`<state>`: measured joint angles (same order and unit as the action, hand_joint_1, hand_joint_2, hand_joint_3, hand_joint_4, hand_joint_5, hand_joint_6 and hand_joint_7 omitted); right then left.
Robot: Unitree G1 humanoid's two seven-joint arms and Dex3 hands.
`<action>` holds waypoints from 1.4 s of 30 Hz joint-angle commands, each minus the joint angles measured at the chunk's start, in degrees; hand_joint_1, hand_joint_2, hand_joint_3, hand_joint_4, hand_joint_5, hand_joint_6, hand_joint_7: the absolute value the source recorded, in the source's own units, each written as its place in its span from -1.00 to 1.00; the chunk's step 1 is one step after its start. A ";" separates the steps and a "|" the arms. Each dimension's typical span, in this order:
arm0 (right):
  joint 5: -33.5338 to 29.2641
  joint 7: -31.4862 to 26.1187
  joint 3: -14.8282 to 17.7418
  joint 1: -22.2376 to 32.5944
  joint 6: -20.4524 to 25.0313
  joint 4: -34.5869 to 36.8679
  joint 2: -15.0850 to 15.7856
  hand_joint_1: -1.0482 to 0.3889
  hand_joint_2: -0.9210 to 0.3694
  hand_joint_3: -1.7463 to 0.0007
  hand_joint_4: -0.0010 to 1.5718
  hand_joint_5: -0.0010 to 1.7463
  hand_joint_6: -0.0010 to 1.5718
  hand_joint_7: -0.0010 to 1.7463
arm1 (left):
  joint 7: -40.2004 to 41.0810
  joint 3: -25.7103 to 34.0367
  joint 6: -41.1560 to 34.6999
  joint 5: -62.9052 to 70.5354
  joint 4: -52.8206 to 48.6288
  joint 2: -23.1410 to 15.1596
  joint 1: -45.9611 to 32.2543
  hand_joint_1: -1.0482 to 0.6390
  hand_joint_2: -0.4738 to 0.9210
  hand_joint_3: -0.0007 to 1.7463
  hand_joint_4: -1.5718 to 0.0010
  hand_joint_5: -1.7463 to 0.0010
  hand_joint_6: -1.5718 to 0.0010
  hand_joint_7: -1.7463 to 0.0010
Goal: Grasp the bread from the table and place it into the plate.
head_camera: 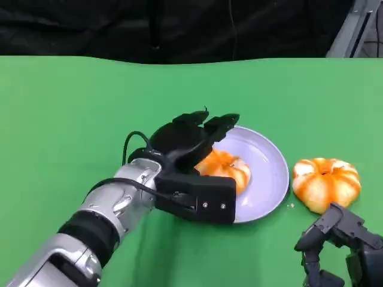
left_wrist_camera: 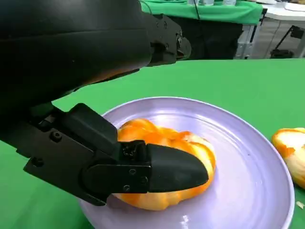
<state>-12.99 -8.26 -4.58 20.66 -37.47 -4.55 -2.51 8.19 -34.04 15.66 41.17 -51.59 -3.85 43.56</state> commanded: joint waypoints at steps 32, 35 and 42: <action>0.85 0.85 1.10 -0.25 -1.82 0.92 1.54 0.28 -0.37 -0.38 0.06 1.00 -0.04 0.73 | -30.80 19.17 -19.57 -33.32 42.77 -4.70 -18.26 -0.26 1.00 -0.90 0.11 0.81 0.26 0.92; 0.85 0.86 1.12 -0.26 -1.88 0.96 1.53 0.28 -0.36 -0.39 0.06 1.00 -0.04 0.73 | -30.80 19.10 -20.06 -33.40 43.16 -4.77 -18.33 -0.26 1.00 -0.90 0.10 0.82 0.25 0.92; 1.20 1.18 0.71 0.55 -0.62 -0.23 1.14 0.28 -0.38 -0.37 0.06 1.00 -0.04 0.73 | -36.95 33.71 -39.24 -60.06 62.37 -5.81 -28.76 0.12 0.99 -0.67 0.34 -0.29 -0.11 0.73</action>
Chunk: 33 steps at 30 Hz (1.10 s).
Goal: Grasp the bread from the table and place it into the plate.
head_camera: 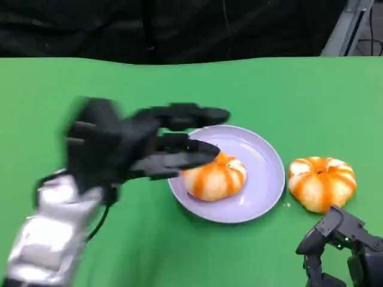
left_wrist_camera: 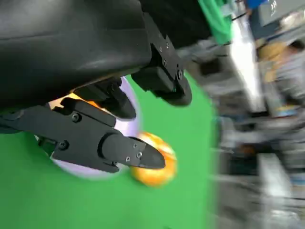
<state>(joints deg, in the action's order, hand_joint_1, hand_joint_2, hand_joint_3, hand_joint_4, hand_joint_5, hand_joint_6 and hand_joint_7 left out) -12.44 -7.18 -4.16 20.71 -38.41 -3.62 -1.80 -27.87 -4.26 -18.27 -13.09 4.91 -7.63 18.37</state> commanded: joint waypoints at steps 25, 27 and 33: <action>0.51 -0.38 1.55 -1.18 -0.53 0.61 0.53 0.26 -0.40 -0.34 0.06 1.00 -0.05 0.74 | -6.57 17.69 -6.08 -25.77 20.20 -5.83 -29.84 0.43 0.53 0.85 -0.36 -0.99 -0.15 -0.95; 0.66 -0.26 1.44 -1.04 -0.08 0.38 0.28 0.25 -0.40 -0.34 0.06 1.00 -0.05 0.74 | -7.32 18.01 -5.28 -26.23 19.23 -5.96 -31.10 0.41 0.53 0.88 -0.42 -1.00 -0.21 -0.99; 1.05 0.11 1.18 -0.88 0.57 -0.26 0.13 0.26 -0.39 -0.33 0.05 1.00 -0.05 0.74 | -7.79 17.73 -4.13 -26.31 17.98 -5.96 -31.87 0.43 0.56 0.96 -0.51 -1.00 -0.29 -1.00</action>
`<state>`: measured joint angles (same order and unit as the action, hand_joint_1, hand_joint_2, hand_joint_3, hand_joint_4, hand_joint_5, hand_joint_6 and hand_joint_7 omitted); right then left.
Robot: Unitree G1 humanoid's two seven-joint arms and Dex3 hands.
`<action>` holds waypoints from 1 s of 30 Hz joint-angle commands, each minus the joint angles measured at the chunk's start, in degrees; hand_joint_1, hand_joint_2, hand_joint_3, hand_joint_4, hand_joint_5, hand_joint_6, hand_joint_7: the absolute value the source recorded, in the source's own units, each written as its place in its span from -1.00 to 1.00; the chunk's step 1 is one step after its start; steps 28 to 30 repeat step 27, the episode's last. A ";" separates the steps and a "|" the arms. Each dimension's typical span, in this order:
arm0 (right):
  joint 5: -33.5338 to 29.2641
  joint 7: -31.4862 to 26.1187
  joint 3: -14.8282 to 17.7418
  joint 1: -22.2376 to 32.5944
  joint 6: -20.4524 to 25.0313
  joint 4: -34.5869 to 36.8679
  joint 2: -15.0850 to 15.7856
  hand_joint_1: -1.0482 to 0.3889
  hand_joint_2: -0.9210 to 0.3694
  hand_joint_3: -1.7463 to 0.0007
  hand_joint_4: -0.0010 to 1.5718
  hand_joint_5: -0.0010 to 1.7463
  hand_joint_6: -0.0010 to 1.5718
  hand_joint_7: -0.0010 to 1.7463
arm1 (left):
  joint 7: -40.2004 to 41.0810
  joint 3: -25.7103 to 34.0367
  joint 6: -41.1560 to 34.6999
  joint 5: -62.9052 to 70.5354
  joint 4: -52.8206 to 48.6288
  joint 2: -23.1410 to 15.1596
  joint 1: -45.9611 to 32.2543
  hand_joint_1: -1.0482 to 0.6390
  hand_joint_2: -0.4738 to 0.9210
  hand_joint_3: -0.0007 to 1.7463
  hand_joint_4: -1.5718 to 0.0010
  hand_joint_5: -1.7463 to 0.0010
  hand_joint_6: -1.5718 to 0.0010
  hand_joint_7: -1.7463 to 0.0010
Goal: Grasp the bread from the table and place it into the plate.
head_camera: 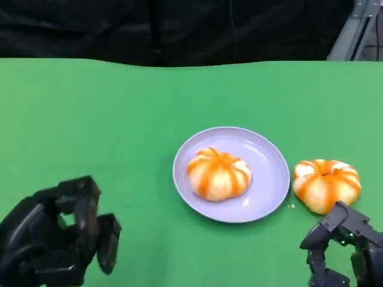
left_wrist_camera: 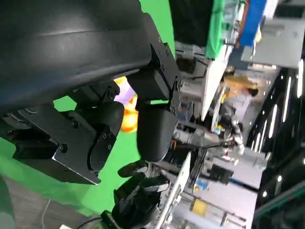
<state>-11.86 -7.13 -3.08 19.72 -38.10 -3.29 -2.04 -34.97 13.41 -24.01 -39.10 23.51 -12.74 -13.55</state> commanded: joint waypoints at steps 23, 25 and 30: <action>0.33 0.30 0.22 0.25 -1.19 0.01 0.56 0.28 -0.41 -0.33 0.06 1.00 -0.05 0.73 | -0.65 -0.70 3.84 -0.31 -5.74 -0.49 0.58 0.37 0.51 0.94 -0.48 -1.00 -0.26 -1.00; 0.33 0.30 0.23 0.25 -1.20 0.02 0.56 0.28 -0.41 -0.33 0.06 1.00 -0.05 0.73 | -0.65 -0.70 3.84 -0.31 -5.74 -0.49 0.58 0.37 0.51 0.95 -0.48 -1.00 -0.26 -1.00; 0.32 0.30 0.23 0.25 -1.21 0.03 0.55 0.28 -0.41 -0.33 0.06 1.00 -0.05 0.73 | -0.65 -0.70 3.84 -0.31 -5.74 -0.49 0.58 0.37 0.51 0.95 -0.48 -1.00 -0.26 -1.00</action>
